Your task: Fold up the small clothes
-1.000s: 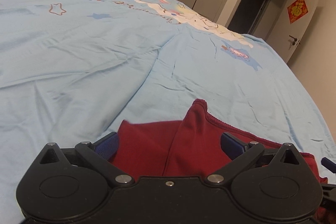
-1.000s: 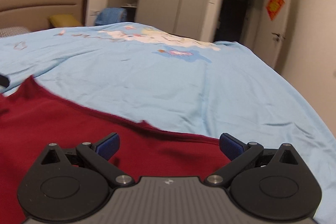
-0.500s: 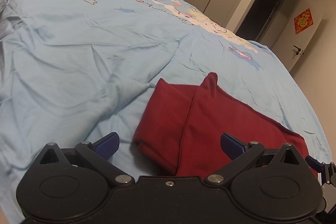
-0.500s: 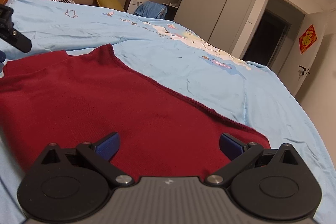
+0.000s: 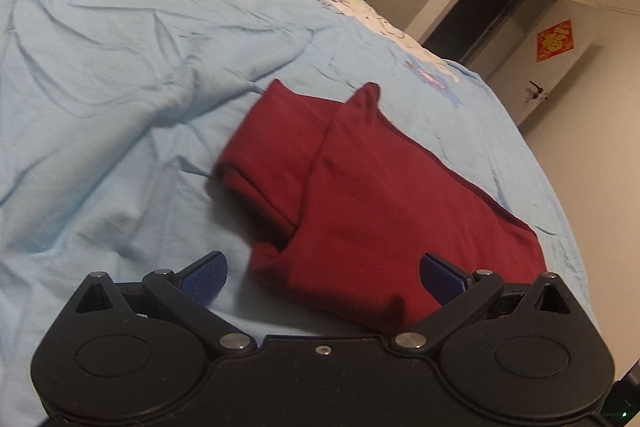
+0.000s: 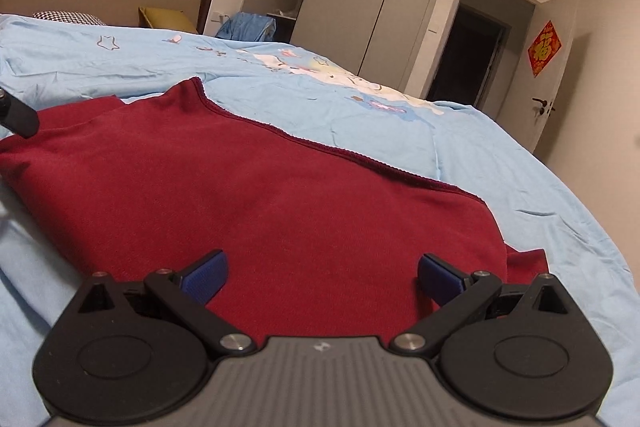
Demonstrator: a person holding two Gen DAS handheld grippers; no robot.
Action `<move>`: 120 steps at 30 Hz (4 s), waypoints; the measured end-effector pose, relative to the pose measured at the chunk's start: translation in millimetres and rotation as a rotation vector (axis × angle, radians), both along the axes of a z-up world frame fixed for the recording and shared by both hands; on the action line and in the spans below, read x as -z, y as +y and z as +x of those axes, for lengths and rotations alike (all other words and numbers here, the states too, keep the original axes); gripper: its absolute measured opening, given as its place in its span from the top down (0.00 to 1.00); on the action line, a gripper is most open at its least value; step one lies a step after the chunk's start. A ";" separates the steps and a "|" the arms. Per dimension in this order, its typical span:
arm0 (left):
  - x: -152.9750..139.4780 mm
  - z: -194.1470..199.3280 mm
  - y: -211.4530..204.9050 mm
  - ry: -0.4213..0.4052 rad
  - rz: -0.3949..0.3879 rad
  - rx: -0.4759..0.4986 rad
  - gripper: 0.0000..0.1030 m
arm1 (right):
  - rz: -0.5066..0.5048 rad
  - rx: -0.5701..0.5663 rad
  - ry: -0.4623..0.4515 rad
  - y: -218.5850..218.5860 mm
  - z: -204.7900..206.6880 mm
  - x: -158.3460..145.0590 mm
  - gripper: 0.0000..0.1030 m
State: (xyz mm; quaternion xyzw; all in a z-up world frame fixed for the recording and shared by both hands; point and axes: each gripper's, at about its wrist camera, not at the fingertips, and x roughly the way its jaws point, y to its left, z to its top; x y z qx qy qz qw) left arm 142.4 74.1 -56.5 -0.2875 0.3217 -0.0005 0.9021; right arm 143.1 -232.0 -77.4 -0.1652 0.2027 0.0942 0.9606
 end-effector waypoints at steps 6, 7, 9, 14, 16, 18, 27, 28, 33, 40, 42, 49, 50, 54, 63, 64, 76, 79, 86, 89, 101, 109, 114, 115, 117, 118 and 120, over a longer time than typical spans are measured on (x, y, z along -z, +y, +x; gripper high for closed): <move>8.6 12.1 -1.9 0.023 -0.058 -0.057 0.07 | 0.024 0.007 0.005 -2.4 0.9 1.4 0.00; 9.7 12.9 -1.3 0.024 -0.065 -0.071 0.08 | 0.026 0.008 0.004 -2.8 0.3 1.8 0.00; 9.2 14.2 -0.4 0.022 -0.058 -0.095 0.20 | 0.032 0.008 0.004 -3.9 -0.4 3.2 0.00; 5.5 14.9 4.0 0.006 -0.060 -0.110 0.42 | 0.052 0.013 0.005 -7.7 -2.4 5.2 0.00; 5.9 17.7 6.0 0.005 -0.063 -0.108 0.43 | 0.057 0.015 0.006 -7.6 -2.3 5.8 0.00; 7.2 21.7 8.0 0.003 -0.076 -0.112 0.42 | 0.062 0.018 0.007 -7.9 -2.8 6.3 0.00; 4.8 38.4 11.9 0.001 -0.083 -0.153 0.68 | 0.051 0.013 0.016 -7.7 -2.1 3.8 0.00; 3.3 38.9 11.4 0.001 -0.075 -0.149 0.72 | 0.043 0.009 0.021 -7.3 -1.8 2.2 0.00; -11.8 40.0 2.1 -0.029 0.011 -0.127 0.78 | 0.003 -0.034 0.058 -10.8 0.4 -7.1 0.00; -48.0 51.4 -37.3 -0.121 0.240 0.003 0.82 | -0.018 -0.045 0.062 -33.9 -13.0 -22.3 0.00; -60.8 55.5 -52.5 -0.158 0.282 0.051 0.82 | -0.019 -0.036 0.049 -43.7 -20.8 -25.9 0.00; -100.2 70.6 -123.6 -0.289 0.364 0.270 0.83 | -0.008 0.064 0.029 -83.1 -42.1 -30.6 0.00; -104.0 72.6 -136.6 -0.308 0.366 0.309 0.83 | -0.005 0.084 0.029 -89.2 -45.1 -30.7 0.00; -109.0 75.7 -185.5 -0.338 0.340 0.442 0.83 | -0.001 0.163 0.033 -117.7 -57.8 -30.5 0.00; -72.2 71.3 -277.1 -0.274 0.351 0.687 0.83 | 0.023 0.364 0.063 -182.5 -90.5 -26.3 0.00; -67.8 70.1 -282.6 -0.265 0.360 0.702 0.83 | 0.031 0.384 0.067 -189.1 -94.1 -26.0 0.00; -47.0 59.5 -287.9 -0.213 0.399 0.772 0.69 | 0.147 0.481 0.083 -227.3 -105.6 -23.8 0.00; -45.1 50.0 -288.5 -0.215 0.421 0.786 0.62 | 0.167 0.474 0.080 -227.9 -104.5 -27.2 0.00; -45.1 23.0 -278.5 -0.261 0.486 0.795 0.37 | 0.218 0.452 0.070 -231.4 -93.7 -35.2 0.00; -43.6 13.9 -274.8 -0.270 0.520 0.797 0.35 | 0.239 0.441 0.072 -233.2 -87.4 -37.5 0.00; -39.2 5.1 -280.5 -0.287 0.568 0.791 0.42 | 0.587 0.291 0.165 -241.1 -34.3 -54.0 0.00; -39.2 6.3 -284.3 -0.298 0.564 0.806 0.70 | 0.734 0.156 0.259 -229.1 27.3 -52.2 0.12; -38.1 7.3 -286.6 -0.296 0.568 0.810 0.83 | 0.758 0.141 0.312 -220.1 54.4 -42.5 0.37; -38.0 7.5 -286.6 -0.294 0.567 0.810 0.84 | 0.763 0.140 0.320 -218.9 57.7 -40.4 0.45; -38.1 7.4 -287.1 -0.297 0.570 0.810 0.87 | 0.778 0.148 0.336 -217.9 62.3 -37.2 0.60; -38.4 7.2 -287.5 -0.301 0.572 0.810 0.87 | 0.783 0.147 0.337 -217.1 63.2 -36.2 0.70; -39.5 6.8 -288.3 -0.312 0.571 0.806 0.89 | 0.775 0.143 0.323 -215.7 63.2 -38.0 0.79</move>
